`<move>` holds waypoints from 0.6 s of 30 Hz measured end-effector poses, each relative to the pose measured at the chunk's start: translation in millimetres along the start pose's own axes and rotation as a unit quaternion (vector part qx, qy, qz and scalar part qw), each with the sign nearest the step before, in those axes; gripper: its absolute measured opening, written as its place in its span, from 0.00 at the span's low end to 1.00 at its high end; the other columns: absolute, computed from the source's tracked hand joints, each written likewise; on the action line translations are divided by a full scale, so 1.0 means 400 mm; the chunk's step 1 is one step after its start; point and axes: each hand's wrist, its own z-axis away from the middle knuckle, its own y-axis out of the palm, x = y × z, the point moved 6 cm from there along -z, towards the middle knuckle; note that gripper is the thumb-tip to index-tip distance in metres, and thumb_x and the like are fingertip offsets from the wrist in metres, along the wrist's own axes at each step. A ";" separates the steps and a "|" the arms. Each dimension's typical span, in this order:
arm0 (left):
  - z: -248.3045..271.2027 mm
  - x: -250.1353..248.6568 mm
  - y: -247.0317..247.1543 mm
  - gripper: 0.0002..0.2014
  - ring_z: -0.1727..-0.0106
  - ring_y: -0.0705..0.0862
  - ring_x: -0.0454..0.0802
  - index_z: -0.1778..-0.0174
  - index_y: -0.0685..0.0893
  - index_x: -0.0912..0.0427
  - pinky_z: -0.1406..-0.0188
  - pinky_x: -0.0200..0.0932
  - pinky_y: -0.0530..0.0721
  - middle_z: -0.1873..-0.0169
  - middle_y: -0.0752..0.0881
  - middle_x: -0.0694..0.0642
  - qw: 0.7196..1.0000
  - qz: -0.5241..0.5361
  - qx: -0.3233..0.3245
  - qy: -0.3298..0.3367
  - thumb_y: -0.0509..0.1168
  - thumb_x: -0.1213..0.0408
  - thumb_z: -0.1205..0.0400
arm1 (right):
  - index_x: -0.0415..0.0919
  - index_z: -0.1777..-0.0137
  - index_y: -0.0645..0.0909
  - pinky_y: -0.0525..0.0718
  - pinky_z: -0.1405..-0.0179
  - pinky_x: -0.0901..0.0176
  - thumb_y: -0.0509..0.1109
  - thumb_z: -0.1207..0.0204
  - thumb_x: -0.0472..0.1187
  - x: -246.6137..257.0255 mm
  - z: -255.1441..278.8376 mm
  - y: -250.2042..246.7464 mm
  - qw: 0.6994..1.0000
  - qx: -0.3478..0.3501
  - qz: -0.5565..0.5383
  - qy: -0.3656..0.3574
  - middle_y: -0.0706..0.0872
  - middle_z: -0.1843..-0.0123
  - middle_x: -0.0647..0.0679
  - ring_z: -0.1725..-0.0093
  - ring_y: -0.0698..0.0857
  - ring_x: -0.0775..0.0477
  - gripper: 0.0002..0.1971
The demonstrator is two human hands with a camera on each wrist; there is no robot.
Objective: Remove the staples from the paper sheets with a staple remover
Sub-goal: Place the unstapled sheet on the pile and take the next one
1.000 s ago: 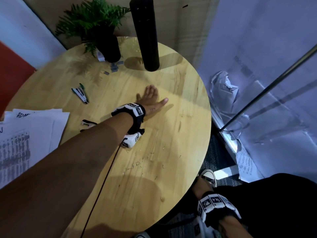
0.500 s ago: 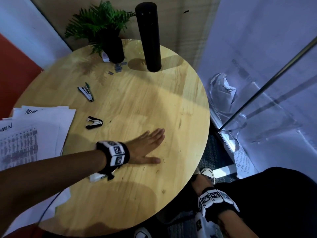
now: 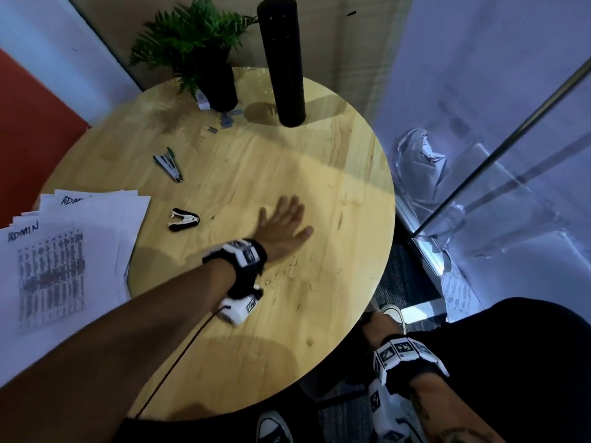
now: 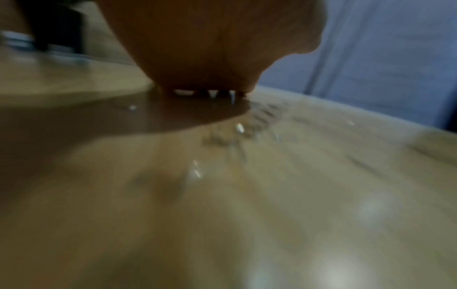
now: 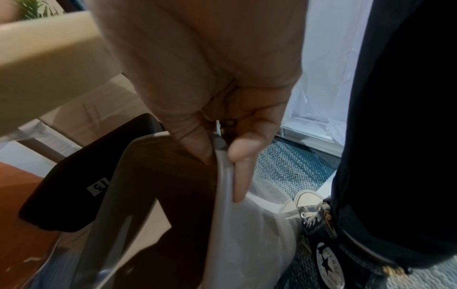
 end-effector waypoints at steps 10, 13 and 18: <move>0.258 0.242 0.111 0.53 0.18 0.35 0.44 0.17 0.42 0.56 0.21 0.51 0.38 0.18 0.35 0.49 0.972 0.180 -0.124 -0.089 0.32 0.24 0.34 | 0.35 0.39 0.80 0.73 0.55 0.59 0.58 0.18 0.41 -0.054 -0.009 -0.023 0.999 0.026 0.002 -0.025 0.84 0.41 0.34 0.41 0.83 0.37 0.15; 0.226 0.308 0.109 0.40 0.16 0.37 0.47 0.17 0.43 0.59 0.19 0.52 0.39 0.16 0.38 0.55 0.953 0.195 -0.132 -0.190 0.38 0.37 0.20 | 0.33 0.40 0.80 0.71 0.57 0.60 0.59 0.20 0.39 -0.056 -0.006 -0.029 0.999 0.027 -0.001 -0.029 0.85 0.42 0.34 0.43 0.83 0.38 0.15; 0.134 0.234 0.067 0.34 0.17 0.32 0.49 0.17 0.39 0.55 0.22 0.66 0.35 0.18 0.33 0.50 0.968 0.145 -0.094 -0.183 0.38 0.41 0.15 | 0.33 0.39 0.81 0.72 0.59 0.61 0.61 0.23 0.39 -0.066 0.008 -0.044 0.999 0.013 -0.013 -0.030 0.84 0.51 0.37 0.53 0.83 0.41 0.16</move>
